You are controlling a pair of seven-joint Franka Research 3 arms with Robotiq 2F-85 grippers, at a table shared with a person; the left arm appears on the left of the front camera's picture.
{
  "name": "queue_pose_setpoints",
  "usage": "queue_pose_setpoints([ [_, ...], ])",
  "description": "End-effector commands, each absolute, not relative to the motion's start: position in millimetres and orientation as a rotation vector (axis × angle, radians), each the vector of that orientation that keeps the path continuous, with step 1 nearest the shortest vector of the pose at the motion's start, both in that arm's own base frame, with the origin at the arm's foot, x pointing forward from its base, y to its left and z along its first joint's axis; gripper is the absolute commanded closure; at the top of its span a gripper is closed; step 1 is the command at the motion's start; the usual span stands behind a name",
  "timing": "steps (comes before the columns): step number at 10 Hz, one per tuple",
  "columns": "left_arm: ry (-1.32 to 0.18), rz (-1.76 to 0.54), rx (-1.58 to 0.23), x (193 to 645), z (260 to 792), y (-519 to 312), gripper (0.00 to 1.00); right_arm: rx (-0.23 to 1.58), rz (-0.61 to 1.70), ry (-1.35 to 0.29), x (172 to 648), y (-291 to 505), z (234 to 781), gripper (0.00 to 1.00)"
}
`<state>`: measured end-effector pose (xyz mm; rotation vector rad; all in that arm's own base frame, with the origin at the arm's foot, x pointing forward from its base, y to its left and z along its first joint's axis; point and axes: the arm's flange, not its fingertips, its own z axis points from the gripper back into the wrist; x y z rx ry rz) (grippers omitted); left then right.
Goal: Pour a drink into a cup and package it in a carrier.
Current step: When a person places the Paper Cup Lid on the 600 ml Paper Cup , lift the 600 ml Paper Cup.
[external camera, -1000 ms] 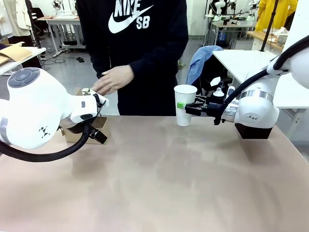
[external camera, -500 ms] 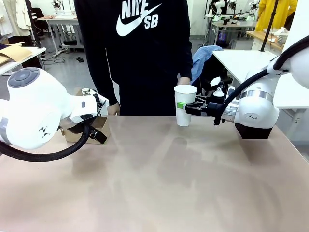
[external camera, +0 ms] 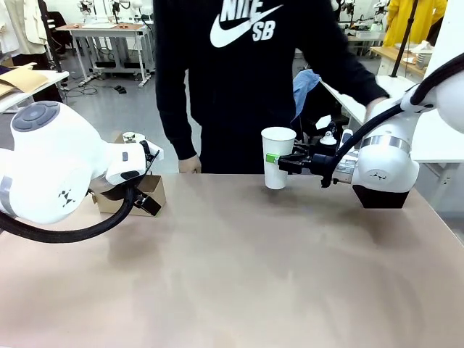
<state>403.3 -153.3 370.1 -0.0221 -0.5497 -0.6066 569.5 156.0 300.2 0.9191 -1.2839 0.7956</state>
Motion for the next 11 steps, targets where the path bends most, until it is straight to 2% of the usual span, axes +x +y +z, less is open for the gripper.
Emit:
queue_pose_setpoints([
  [1,-0.550,-0.604,-0.025,403.5,370.3,-152.3,0.00,0.920,0.790,-1.293,569.8,159.0,303.1,0.19],
  [11,-0.550,-0.604,-0.025,403.5,370.3,-152.3,0.00,0.920,0.790,-1.293,569.8,159.0,303.1,0.19],
])
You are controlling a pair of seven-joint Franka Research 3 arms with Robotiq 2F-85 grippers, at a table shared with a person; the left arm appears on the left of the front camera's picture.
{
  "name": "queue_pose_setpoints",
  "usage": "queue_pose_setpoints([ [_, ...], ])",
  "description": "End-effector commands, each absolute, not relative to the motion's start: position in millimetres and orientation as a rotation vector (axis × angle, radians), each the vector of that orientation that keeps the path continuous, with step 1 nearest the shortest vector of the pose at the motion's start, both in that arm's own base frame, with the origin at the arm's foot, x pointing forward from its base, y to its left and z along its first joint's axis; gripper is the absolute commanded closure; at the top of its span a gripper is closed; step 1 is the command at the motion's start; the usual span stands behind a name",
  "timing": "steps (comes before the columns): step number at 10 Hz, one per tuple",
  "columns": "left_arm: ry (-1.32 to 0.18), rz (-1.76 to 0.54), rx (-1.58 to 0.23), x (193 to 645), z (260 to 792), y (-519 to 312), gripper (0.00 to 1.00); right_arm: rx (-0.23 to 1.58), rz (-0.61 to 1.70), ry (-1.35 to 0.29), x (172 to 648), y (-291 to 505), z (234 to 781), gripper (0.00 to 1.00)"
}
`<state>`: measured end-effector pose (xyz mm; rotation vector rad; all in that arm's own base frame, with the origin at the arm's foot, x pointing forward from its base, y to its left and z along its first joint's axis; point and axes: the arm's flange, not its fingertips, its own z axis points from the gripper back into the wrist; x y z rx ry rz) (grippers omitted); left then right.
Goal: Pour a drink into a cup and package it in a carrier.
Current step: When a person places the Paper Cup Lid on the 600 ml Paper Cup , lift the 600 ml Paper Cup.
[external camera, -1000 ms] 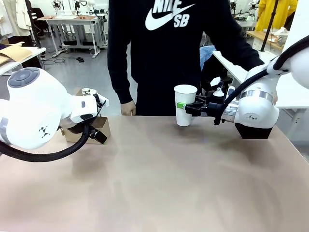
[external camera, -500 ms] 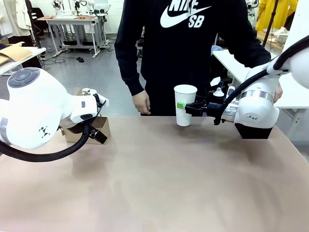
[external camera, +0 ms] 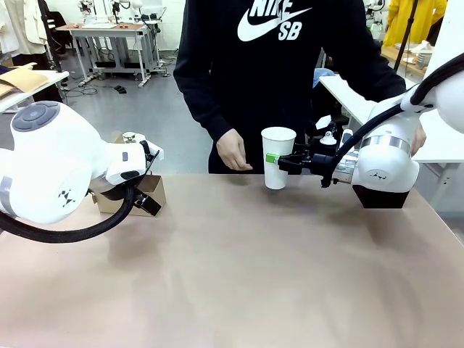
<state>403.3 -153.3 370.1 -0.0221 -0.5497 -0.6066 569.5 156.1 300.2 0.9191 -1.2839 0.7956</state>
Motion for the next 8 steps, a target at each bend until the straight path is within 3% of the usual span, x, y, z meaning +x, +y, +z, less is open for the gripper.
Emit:
queue_pose_setpoints([
  [1,-0.550,-0.604,-0.025,403.5,370.3,-152.3,0.00,0.920,0.790,-1.293,569.8,159.0,303.1,0.19],
  [8,-0.550,-0.604,-0.025,403.5,370.3,-152.3,0.00,0.920,0.790,-1.293,569.8,159.0,303.1,0.19],
])
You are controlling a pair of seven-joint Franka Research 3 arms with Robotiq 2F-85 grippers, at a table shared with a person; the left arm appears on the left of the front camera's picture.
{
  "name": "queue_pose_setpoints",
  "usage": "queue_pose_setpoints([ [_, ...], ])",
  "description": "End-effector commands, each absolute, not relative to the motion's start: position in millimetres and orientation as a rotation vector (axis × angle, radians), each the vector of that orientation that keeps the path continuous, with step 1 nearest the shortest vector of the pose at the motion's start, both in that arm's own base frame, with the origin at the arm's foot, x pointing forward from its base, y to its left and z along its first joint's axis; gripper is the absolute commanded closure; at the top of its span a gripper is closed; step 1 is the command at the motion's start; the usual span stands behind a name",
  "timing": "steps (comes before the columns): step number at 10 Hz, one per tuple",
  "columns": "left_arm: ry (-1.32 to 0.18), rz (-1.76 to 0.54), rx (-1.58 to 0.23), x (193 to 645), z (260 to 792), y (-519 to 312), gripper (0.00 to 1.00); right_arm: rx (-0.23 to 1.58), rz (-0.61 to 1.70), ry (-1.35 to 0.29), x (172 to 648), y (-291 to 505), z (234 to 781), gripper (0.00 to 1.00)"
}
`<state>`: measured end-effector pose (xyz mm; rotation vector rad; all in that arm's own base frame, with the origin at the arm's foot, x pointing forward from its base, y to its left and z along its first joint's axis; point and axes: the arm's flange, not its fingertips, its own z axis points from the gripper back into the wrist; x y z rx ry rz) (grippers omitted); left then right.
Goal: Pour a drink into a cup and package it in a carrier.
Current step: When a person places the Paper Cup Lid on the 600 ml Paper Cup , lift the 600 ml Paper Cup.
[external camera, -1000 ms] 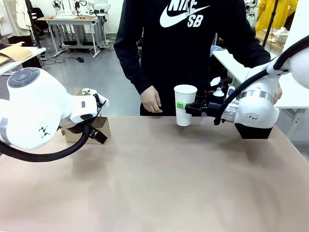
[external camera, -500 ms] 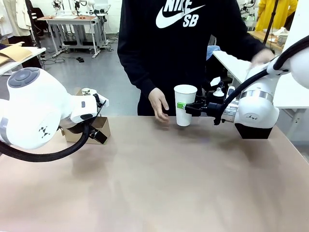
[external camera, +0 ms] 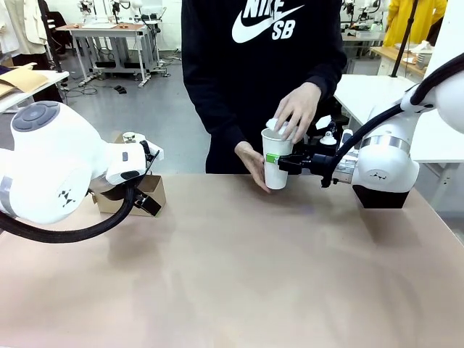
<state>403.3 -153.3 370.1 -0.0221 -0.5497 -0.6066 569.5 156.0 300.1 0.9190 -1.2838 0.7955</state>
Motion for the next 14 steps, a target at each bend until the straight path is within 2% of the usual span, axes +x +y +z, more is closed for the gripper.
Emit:
queue_pose_setpoints([
  [1,-0.550,-0.604,-0.025,403.5,370.3,-152.3,0.00,0.920,0.790,-1.293,569.8,159.0,303.1,0.19],
  [14,-0.550,-0.604,-0.025,403.5,370.3,-152.3,0.00,0.920,0.790,-1.293,569.8,159.0,303.1,0.19],
])
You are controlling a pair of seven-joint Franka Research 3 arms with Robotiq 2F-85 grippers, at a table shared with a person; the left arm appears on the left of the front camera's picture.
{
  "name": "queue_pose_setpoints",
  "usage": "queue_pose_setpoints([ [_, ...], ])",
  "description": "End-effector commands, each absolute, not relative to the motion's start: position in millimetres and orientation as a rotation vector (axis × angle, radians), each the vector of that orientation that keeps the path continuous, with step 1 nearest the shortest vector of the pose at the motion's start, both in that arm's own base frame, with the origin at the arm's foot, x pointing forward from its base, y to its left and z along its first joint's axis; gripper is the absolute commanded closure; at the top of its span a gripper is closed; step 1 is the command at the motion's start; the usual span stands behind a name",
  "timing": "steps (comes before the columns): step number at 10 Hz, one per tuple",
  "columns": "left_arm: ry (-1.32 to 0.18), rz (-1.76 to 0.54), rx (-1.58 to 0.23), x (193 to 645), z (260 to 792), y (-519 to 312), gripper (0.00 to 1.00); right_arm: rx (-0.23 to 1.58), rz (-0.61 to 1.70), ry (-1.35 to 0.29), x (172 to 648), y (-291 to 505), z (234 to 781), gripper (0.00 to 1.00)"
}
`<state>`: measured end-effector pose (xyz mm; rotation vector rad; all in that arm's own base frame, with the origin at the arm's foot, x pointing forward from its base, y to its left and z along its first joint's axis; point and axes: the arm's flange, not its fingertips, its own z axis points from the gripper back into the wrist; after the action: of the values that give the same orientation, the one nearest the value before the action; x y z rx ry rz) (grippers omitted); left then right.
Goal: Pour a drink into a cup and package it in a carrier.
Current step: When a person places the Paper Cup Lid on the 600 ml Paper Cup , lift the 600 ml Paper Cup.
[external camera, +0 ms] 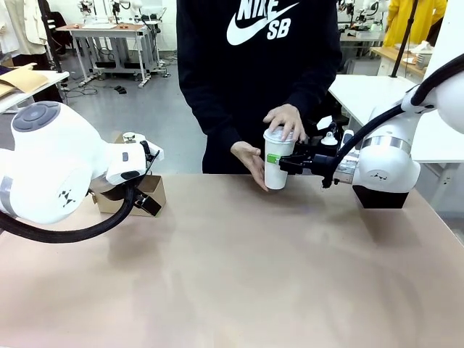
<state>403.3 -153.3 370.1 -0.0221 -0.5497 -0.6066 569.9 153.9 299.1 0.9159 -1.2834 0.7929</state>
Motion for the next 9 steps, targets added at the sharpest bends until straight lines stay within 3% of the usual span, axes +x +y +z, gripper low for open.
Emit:
queue_pose_setpoints([
  [1,-0.550,-0.604,-0.025,403.5,370.3,-152.3,0.00,0.920,0.790,-1.293,569.8,159.0,303.1,0.19],
  [9,-0.550,-0.604,-0.025,403.5,370.3,-152.3,0.00,0.920,0.790,-1.293,569.8,159.0,303.1,0.19],
])
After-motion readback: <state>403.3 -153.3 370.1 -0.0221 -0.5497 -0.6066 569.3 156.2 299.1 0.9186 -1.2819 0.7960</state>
